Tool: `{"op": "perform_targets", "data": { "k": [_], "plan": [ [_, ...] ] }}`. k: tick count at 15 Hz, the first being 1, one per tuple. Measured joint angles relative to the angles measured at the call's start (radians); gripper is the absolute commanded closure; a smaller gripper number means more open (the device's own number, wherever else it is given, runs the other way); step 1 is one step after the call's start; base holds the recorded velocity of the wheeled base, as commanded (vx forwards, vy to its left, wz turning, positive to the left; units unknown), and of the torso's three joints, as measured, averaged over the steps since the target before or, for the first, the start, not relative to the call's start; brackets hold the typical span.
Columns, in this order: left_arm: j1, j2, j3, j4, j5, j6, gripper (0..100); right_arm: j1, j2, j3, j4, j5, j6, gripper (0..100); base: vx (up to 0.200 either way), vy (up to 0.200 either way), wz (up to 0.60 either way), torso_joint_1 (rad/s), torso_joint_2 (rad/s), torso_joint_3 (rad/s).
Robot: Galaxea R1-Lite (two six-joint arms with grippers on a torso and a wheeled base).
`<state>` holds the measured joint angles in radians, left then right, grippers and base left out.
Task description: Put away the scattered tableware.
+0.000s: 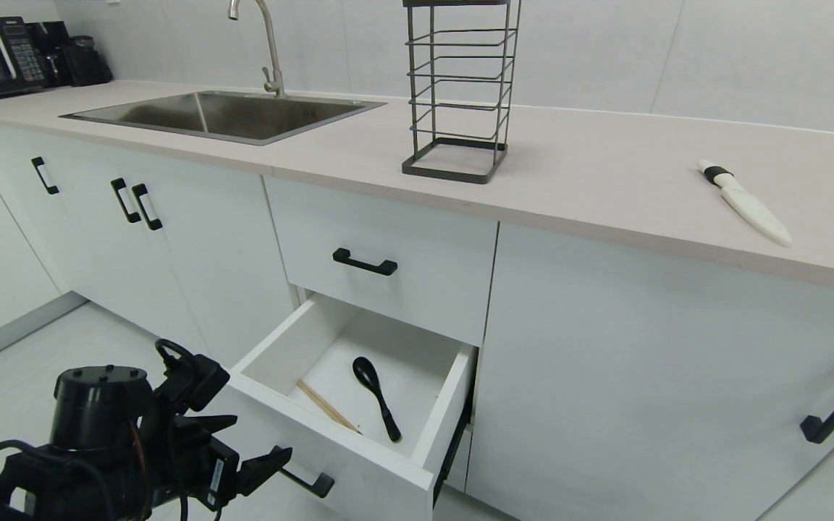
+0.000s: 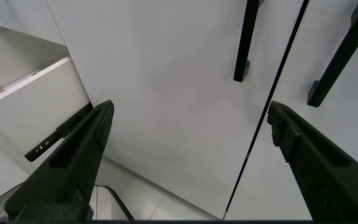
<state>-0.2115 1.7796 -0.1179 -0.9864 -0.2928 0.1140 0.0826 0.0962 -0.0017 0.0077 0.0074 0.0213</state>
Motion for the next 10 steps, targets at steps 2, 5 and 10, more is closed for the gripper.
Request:
{"op": "perform_targets", "data": {
  "k": [2,5,10],
  "plan": [
    [0.0,0.02,-0.021,-0.001,0.0,0.0,0,0.0,0.0,0.0,0.0,0.0,0.0,0,0.0,0.0,0.0,0.0,0.0,0.0],
    [-0.003,0.044,-0.042,-0.003,0.0,0.001,0,0.0,0.0,0.0,0.0,0.0,0.0,0,0.0,0.0,0.0,0.0,0.0,0.0],
    [-0.006,0.094,-0.108,-0.008,0.0,-0.001,0,0.0,0.0,0.0,0.0,0.0,0.0,0,0.0,0.0,0.0,0.0,0.0,0.0]
  ]
}}
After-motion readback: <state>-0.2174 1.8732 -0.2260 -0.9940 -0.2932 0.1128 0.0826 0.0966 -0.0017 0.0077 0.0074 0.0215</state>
